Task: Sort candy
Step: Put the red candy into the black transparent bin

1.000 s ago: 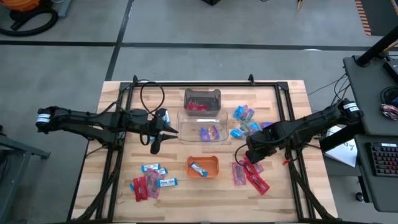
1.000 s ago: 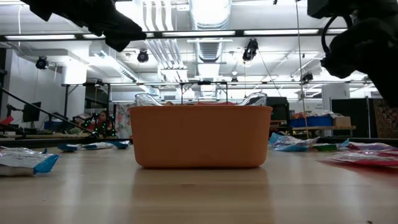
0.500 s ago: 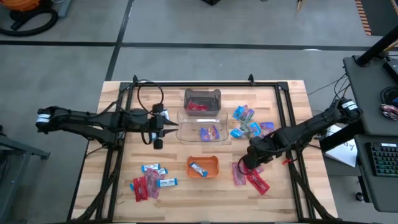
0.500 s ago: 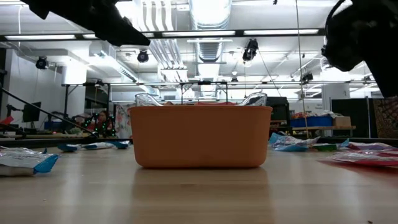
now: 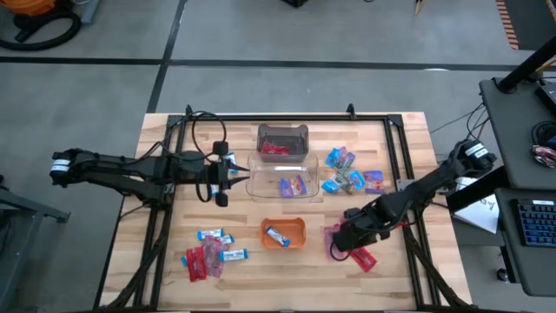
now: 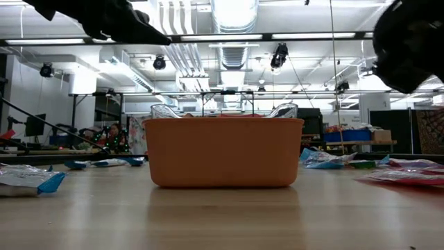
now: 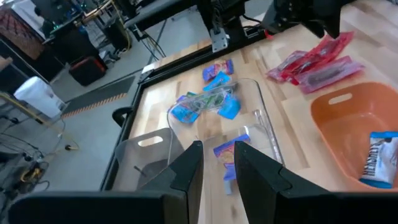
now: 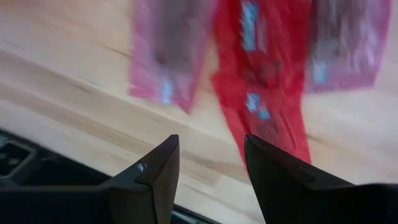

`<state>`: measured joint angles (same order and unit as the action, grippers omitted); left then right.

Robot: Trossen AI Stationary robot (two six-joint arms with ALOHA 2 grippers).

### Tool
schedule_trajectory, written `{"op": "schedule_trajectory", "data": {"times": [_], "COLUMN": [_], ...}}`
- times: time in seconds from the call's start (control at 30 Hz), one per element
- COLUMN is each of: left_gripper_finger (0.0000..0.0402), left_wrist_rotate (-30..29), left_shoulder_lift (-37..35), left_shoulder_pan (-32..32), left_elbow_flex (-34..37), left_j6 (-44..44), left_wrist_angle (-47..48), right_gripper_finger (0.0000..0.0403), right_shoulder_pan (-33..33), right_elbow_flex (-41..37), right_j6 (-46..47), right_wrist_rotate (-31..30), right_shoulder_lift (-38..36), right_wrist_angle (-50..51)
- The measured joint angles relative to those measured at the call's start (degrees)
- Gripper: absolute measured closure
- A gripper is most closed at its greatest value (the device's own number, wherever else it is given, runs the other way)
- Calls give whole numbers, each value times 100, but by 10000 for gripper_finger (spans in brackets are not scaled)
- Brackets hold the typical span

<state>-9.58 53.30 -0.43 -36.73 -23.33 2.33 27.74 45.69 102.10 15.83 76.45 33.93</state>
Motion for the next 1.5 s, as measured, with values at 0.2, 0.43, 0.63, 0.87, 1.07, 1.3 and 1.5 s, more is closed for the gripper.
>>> {"op": "schedule_trajectory", "data": {"times": [0.2,0.43,0.63,0.87,1.07,1.3,1.5], "left_gripper_finger": [326,326,326,326,326,326,326], "left_wrist_rotate": [0,1,2,4,4,4,4], "left_shoulder_lift": [2,2,2,4,7,7,7], "left_shoulder_pan": [70,201,240,243,243,243,240], "left_elbow_flex": [0,0,2,2,7,11,11], "left_j6": [-207,-273,-271,-223,-78,132,306], "left_wrist_angle": [2,-35,-133,-208,-198,-192,-192], "right_gripper_finger": [231,231,231,237,291,370,394], "right_shoulder_pan": [257,627,663,663,663,665,665], "right_elbow_flex": [0,0,2,31,24,11,-13], "right_j6": [587,-72,-337,-762,-809,-787,-996], "right_wrist_rotate": [622,644,233,301,278,226,117], "right_shoulder_lift": [338,692,1064,1536,1543,1266,927], "right_wrist_angle": [-6,-19,2,-39,-39,-19,63]}}
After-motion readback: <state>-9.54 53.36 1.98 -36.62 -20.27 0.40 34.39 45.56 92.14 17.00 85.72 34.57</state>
